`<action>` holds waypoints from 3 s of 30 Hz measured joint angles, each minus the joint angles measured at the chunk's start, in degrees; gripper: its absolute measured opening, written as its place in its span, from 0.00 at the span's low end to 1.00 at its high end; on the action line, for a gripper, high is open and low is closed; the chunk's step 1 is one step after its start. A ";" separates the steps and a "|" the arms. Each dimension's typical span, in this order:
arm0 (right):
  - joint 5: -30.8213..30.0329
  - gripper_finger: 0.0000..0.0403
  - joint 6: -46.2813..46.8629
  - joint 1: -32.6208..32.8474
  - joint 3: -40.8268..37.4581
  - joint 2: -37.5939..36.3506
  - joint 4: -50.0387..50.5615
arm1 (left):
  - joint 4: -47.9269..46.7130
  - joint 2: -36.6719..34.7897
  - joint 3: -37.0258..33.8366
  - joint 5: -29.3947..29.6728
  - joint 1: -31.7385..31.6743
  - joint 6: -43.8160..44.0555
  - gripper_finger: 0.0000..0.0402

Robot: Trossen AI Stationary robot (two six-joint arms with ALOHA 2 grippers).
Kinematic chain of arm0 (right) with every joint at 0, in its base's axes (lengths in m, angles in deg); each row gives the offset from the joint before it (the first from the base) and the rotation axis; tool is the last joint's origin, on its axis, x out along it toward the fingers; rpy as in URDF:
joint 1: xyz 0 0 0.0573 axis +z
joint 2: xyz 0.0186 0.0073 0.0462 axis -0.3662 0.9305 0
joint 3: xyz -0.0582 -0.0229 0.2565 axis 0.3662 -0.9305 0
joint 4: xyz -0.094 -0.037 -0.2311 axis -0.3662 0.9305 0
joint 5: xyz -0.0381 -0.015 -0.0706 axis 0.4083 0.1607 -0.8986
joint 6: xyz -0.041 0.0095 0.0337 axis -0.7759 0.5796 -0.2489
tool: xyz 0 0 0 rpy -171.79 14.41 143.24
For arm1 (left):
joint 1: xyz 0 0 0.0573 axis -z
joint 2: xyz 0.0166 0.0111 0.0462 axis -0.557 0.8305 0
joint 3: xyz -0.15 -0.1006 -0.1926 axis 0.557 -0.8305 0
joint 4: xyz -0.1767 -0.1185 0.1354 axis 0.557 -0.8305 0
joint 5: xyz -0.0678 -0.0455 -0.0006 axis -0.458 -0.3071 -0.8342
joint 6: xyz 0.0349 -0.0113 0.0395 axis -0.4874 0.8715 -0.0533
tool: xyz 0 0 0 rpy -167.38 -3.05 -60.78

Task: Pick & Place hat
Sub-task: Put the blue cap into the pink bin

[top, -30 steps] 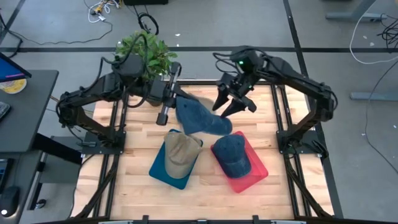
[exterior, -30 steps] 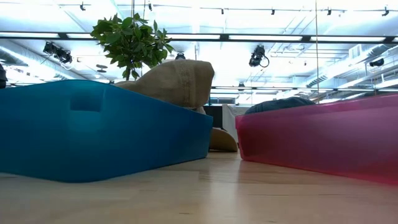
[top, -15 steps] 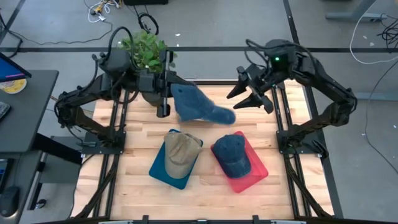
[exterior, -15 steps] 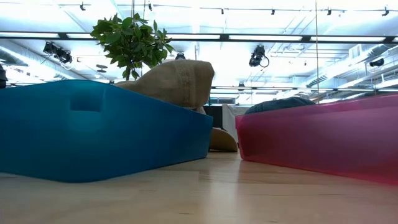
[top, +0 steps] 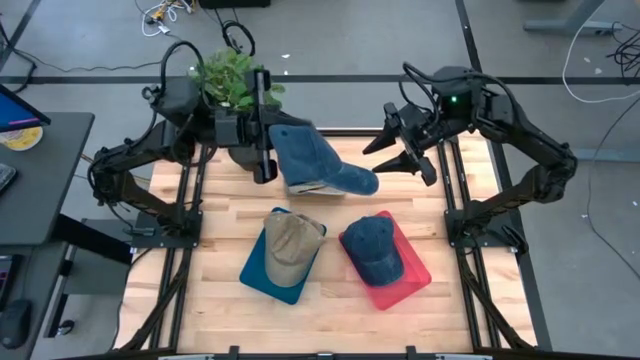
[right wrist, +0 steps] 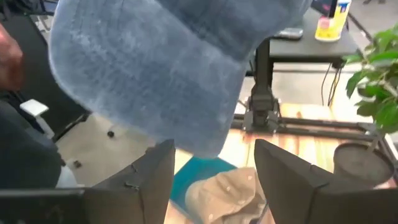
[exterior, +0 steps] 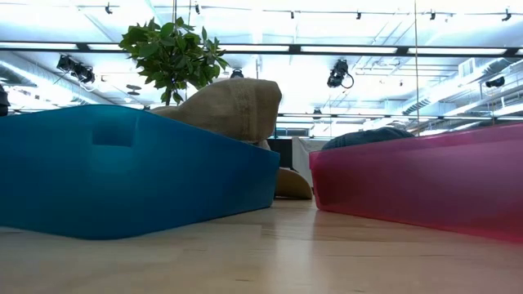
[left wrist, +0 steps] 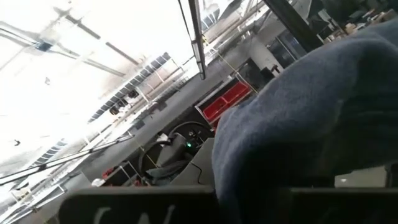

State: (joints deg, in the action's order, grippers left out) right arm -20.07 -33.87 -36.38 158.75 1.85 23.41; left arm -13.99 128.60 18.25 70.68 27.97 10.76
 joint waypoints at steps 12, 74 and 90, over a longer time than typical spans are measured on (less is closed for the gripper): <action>-0.39 0.56 0.22 0.26 0.00 -0.66 -3.21 | 0.79 -0.07 0.00 0.03 -0.23 -0.07 0.01; -22.96 0.20 -7.48 6.43 -0.02 2.36 -15.37 | 3.08 0.37 -0.04 15.12 -0.82 0.02 0.02; -30.84 0.02 -8.99 6.40 -0.02 0.12 -11.30 | 0.13 0.37 -0.04 15.23 -0.82 4.66 0.18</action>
State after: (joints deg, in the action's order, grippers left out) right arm -50.90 -42.85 -29.97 158.73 1.96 12.12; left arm -13.86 128.97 18.20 85.91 27.15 15.42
